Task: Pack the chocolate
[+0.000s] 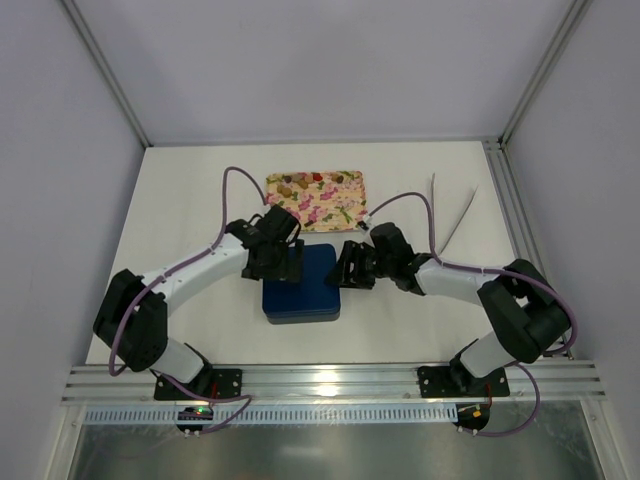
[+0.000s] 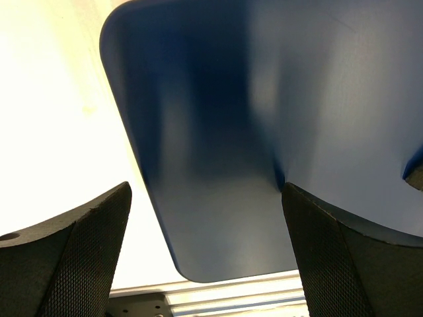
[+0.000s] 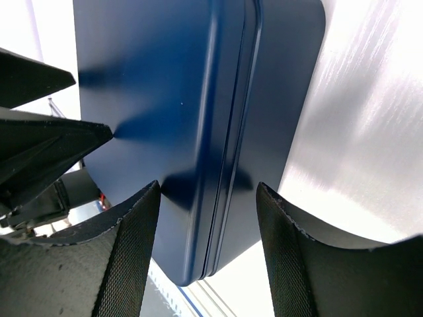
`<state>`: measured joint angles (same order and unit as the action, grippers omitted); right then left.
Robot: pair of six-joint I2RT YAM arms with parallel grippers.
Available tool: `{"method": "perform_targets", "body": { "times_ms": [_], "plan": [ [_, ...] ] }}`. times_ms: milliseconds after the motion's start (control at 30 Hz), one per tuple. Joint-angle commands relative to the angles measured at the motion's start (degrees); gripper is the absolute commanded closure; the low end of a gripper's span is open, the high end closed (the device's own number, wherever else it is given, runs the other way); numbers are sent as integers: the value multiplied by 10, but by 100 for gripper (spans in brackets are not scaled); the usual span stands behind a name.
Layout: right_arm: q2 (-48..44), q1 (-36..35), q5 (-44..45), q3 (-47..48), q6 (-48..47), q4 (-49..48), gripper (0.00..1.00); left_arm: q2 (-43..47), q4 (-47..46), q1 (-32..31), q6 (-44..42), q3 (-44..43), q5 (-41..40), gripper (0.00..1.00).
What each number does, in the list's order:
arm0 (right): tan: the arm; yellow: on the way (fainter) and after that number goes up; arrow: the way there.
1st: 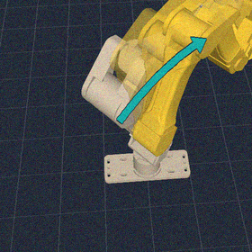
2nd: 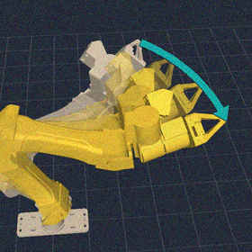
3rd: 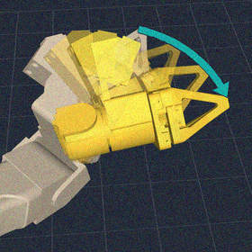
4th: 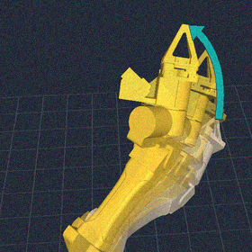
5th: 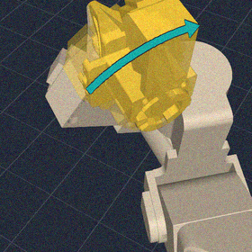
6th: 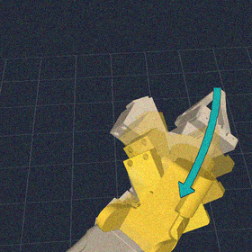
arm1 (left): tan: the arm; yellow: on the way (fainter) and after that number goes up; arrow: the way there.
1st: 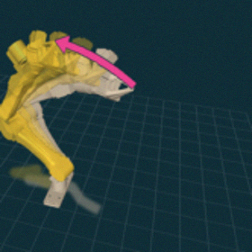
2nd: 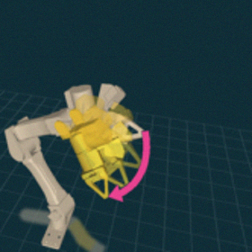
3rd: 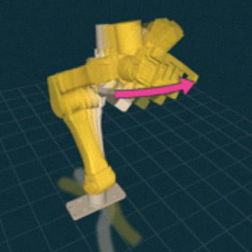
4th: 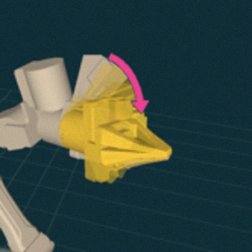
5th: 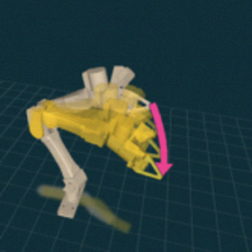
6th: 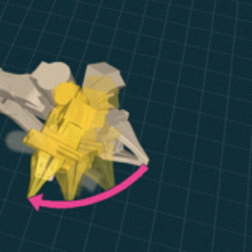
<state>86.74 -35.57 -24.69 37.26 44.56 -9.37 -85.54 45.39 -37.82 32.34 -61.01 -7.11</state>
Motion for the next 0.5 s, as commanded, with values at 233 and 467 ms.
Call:
{"method": "perform_targets", "body": {
  "times_ms": [233,467],
  "plan": [
    [-26,-16,53,41,-30,57,39,-8,37,-16,-16,-12,-30,6],
    [-32,-16,55,40,-29,61,39,7,26,0,-18,-17,-11,2]
  ]
}}
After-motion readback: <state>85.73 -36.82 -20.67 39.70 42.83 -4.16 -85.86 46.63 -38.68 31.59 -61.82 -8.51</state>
